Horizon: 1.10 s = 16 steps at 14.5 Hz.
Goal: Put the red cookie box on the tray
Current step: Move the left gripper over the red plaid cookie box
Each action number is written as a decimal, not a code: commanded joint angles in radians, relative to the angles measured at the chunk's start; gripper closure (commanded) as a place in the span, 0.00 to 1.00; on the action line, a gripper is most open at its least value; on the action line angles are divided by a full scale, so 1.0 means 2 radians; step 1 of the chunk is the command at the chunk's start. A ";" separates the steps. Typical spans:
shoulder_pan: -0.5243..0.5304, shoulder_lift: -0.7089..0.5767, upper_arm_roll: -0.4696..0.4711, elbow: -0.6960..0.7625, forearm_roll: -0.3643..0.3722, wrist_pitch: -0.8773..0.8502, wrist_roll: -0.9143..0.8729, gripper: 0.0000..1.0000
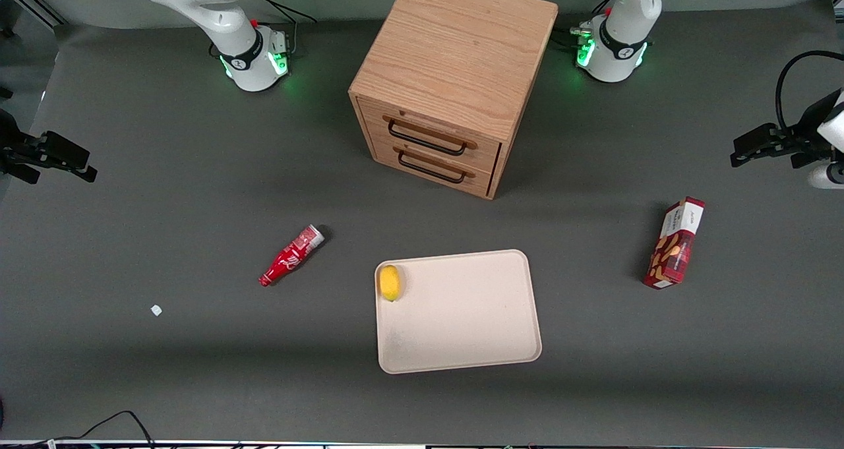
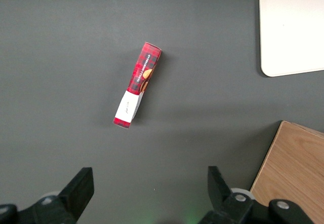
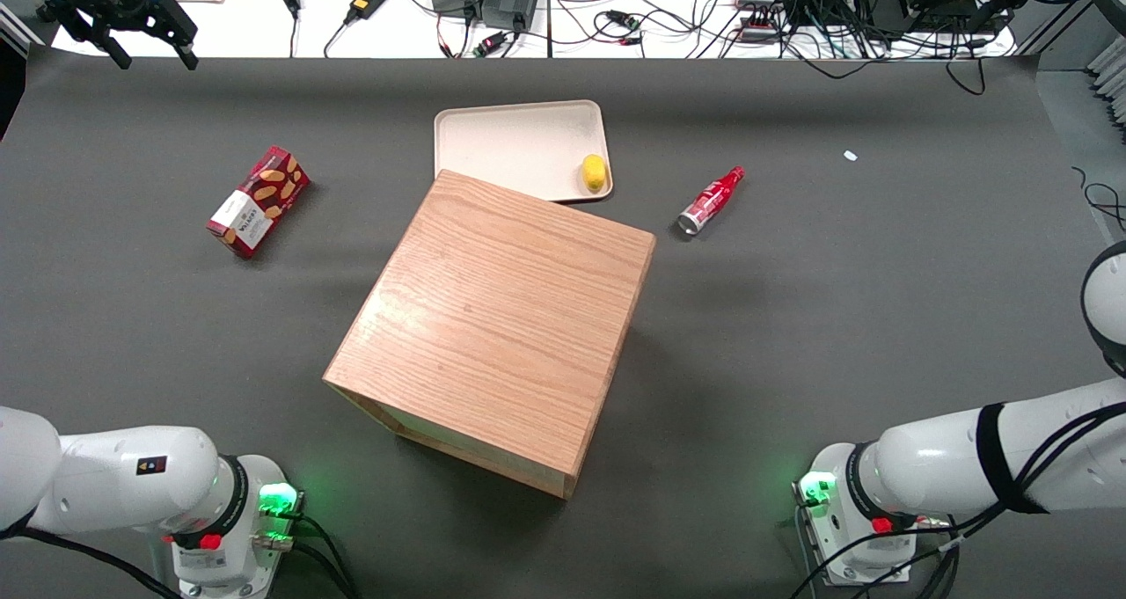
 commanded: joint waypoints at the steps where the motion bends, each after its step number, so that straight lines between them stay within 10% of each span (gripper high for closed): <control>1: -0.005 0.006 0.005 0.011 -0.004 -0.001 0.009 0.00; 16: 0.006 0.075 0.012 -0.093 0.062 0.178 0.079 0.00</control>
